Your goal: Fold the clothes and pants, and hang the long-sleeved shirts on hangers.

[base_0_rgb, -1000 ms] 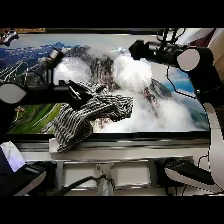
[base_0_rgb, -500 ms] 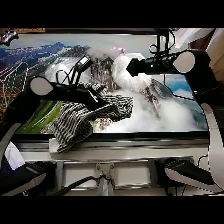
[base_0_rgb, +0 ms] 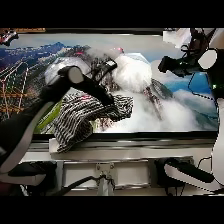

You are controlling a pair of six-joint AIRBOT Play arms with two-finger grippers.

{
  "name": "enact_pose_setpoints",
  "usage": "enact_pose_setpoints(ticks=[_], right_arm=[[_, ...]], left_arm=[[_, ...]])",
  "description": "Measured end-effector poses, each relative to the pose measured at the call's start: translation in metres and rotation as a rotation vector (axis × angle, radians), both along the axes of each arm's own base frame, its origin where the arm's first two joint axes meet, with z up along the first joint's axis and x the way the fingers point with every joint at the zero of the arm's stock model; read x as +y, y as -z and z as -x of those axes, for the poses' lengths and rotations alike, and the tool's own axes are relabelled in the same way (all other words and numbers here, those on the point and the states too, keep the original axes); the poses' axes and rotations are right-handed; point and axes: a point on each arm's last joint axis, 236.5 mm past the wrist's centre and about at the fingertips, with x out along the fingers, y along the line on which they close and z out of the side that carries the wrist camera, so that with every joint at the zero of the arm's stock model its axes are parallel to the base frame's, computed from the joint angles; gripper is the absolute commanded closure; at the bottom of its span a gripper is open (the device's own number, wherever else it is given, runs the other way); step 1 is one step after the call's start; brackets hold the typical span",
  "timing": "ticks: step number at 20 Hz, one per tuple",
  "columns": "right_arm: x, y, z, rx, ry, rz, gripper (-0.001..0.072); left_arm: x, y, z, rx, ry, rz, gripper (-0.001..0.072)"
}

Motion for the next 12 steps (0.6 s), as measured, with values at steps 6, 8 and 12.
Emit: enact_pose_setpoints(ticks=[6, 8, 12], right_arm=[[0.002, 0.03, 0.016, 0.089, -0.015, -0.039, 0.0082], [0.007, 0.034, 0.02, 0.102, -0.033, -0.055, 0.0082], [0.011, 0.036, 0.021, 0.106, -0.05, -0.068, 0.0082]], left_arm=[[-0.021, 0.066, 0.006, 0.06, 0.029, -0.119, 0.0199], [-0.02, 0.076, 0.002, 0.054, 0.018, -0.139, 0.0201], [-0.019, 0.091, 0.013, 0.094, 0.043, -0.175, 0.0324]])
